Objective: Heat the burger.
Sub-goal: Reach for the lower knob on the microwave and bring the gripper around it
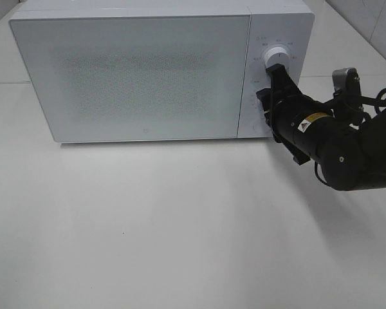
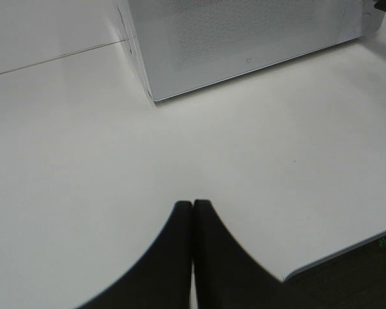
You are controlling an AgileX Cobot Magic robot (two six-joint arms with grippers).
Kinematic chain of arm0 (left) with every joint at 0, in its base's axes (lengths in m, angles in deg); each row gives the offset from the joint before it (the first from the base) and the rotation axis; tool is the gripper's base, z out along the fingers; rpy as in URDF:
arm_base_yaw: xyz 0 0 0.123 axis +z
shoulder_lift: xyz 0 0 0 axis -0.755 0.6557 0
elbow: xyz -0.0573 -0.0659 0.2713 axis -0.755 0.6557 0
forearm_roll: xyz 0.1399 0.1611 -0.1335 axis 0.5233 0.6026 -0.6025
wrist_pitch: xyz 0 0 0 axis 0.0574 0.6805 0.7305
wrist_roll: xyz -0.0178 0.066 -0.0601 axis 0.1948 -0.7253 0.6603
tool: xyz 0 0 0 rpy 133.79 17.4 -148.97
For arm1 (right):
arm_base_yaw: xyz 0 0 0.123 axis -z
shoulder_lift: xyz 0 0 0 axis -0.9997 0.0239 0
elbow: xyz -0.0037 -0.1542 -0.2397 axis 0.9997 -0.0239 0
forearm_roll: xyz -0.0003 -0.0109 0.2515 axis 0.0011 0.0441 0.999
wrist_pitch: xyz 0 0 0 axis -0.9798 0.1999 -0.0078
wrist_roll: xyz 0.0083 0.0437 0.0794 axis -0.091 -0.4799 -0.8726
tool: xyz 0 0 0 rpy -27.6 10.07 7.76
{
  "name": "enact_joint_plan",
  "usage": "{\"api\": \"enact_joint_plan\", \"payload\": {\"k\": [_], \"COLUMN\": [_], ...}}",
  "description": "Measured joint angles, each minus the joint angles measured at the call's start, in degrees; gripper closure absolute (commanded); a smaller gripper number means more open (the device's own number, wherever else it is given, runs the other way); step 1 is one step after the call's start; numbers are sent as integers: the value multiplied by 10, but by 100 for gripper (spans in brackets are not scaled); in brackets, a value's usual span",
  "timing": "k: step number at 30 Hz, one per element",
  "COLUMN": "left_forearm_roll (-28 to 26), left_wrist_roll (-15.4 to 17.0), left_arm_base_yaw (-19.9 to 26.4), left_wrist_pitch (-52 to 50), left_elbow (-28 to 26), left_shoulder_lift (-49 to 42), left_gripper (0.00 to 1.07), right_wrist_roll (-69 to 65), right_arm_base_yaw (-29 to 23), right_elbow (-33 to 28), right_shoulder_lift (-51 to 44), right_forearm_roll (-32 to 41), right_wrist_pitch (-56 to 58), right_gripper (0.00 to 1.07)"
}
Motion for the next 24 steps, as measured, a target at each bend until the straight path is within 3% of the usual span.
{"api": "enact_joint_plan", "payload": {"k": [9, 17, 18, 19, 20, 21, 22, 23, 24], "left_forearm_roll": [0, 0, 0, 0, 0, 0, 0, 0, 0], "left_wrist_roll": [0, 0, 0, 0, 0, 0, 0, 0, 0], "left_arm_base_yaw": [0, 0, 0, 0, 0, 0, 0, 0, 0], "left_wrist_pitch": [0, 0, 0, 0, 0, 0, 0, 0, 0], "left_elbow": [0, 0, 0, 0, 0, 0, 0, 0, 0], "left_shoulder_lift": [0, 0, 0, 0, 0, 0, 0, 0, 0], "left_gripper": [106, 106, 106, 106, 106, 106, 106, 106, 106], "right_wrist_roll": [-162, -183, -185, -185, -185, -185, -184, -184, -182], "right_arm_base_yaw": [0, 0, 0, 0, 0, 0, 0, 0, 0], "right_elbow": [-5, -5, -5, -5, -5, -5, -5, -5, -5], "right_shoulder_lift": [3, 3, 3, 3, 3, 3, 3, 3, 3], "right_forearm_roll": [-4, -6, -6, -6, -6, -6, -6, -6, -6], "right_wrist_pitch": [-24, -25, -25, -25, -25, -25, -25, -25, -26], "right_gripper": [107, 105, 98, 98, 87, 87, 74, 74, 61]}}
